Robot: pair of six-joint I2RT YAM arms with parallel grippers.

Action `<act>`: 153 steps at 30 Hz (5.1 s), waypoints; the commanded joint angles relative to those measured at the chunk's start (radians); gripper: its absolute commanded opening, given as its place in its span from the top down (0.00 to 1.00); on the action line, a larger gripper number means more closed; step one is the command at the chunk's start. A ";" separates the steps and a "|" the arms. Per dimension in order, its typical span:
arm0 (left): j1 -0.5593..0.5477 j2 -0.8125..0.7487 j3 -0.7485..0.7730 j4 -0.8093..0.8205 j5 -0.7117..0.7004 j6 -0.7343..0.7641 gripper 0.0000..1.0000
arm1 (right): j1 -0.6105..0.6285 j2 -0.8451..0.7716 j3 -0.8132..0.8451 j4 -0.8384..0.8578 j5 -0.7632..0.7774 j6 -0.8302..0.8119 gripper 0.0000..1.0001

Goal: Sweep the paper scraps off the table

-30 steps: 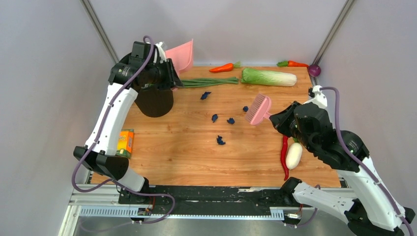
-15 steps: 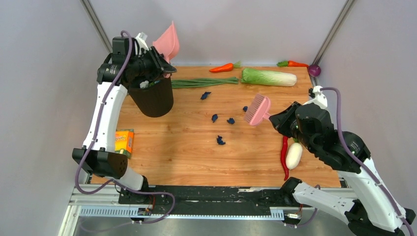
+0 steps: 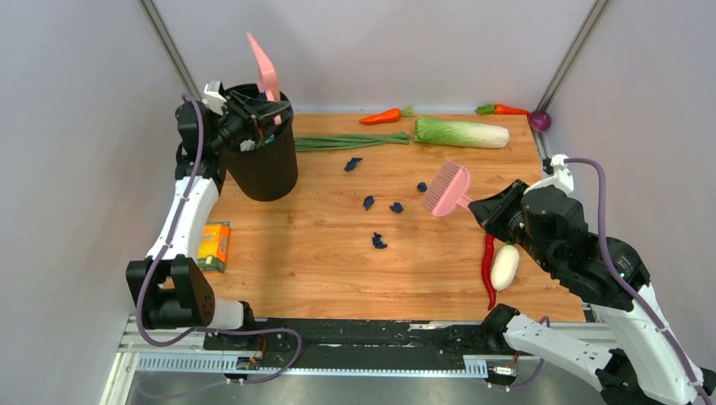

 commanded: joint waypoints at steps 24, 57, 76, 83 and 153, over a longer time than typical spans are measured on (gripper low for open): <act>0.019 -0.115 -0.140 0.698 0.001 -0.460 1.00 | -0.001 -0.039 -0.020 -0.001 0.000 0.041 1.00; -0.761 -0.166 0.400 -1.562 -0.972 0.888 1.00 | -0.003 0.255 0.001 0.239 -0.164 -0.093 1.00; -1.031 -0.289 -0.177 -1.406 -0.798 0.772 1.00 | -0.009 0.338 -0.014 0.202 -0.196 -0.329 1.00; -1.149 -0.238 -0.272 -1.259 -0.834 0.690 1.00 | -0.009 0.377 -0.015 0.194 -0.190 -0.393 1.00; -1.245 0.077 -0.369 -0.978 -0.844 0.815 1.00 | 0.108 0.555 -0.229 0.441 -0.558 -0.475 1.00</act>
